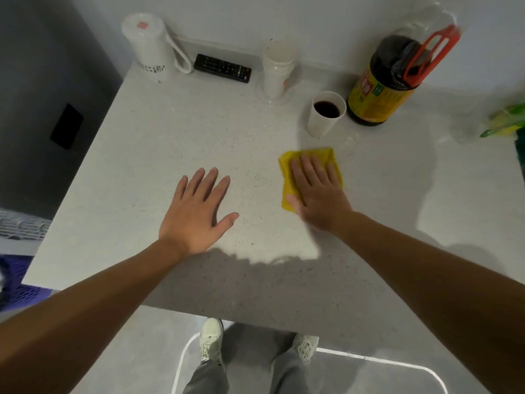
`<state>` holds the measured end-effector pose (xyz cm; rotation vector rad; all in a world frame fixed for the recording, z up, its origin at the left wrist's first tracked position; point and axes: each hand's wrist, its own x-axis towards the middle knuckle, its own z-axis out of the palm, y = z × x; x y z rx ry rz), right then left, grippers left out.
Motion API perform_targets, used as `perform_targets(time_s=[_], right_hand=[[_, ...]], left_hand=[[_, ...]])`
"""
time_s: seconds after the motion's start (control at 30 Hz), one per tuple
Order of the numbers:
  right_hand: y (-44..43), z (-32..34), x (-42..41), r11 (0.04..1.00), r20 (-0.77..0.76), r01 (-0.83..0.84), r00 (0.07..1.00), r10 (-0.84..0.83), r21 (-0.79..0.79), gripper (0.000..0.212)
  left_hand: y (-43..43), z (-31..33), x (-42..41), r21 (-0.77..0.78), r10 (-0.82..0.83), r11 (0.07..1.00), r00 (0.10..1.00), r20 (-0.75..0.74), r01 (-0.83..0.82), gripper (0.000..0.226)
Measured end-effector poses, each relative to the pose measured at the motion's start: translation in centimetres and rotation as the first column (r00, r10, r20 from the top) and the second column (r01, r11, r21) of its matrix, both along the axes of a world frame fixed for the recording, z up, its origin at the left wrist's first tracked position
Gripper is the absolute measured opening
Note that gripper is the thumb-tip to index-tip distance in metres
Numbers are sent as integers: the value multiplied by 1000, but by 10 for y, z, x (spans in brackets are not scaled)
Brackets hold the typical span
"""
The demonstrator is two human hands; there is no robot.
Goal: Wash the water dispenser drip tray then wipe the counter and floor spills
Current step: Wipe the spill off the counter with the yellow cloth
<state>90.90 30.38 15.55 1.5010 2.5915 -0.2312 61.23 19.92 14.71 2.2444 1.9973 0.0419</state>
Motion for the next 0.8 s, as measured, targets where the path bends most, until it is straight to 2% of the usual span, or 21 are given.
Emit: perform_targets(time_s=[0.07, 0.2, 0.3, 0.4, 0.5, 0.6, 0.7, 0.8], right_hand=[[-31, 7, 0, 998, -34, -65, 997, 65, -9, 85], [-121, 13, 11, 1000, -123, -25, 992, 23, -10, 81], [-181, 12, 36, 991, -136, 126, 982, -132, -52, 82], [-204, 13, 71, 944, -55, 314, 946, -320, -99, 87], [-178, 16, 96, 860, -10, 503, 863, -506, -84, 92], [-114, 15, 105, 815, -9, 575, 817, -577, -74, 95], [-41, 7, 84, 837, -26, 543, 838, -546, -64, 96], [-6, 1, 41, 903, 1, 425, 905, -425, -67, 91]], left_hand=[[-1, 1, 0, -6, 2, 1000, 1000, -1, -2, 82], [-1, 5, 1, -33, 3, 999, 1000, -1, -3, 82], [-1, 8, 1, -55, -6, 998, 1000, -2, 6, 83], [-1, 8, 0, -62, -17, 998, 1000, -12, 17, 83], [0, 8, 0, -56, -23, 998, 1000, 1, 23, 83], [1, 6, 0, -52, -12, 999, 1000, 5, 13, 83], [3, 3, -1, -44, -11, 999, 1000, 4, 11, 84], [4, 2, -2, -37, -5, 999, 1000, 22, 5, 83]])
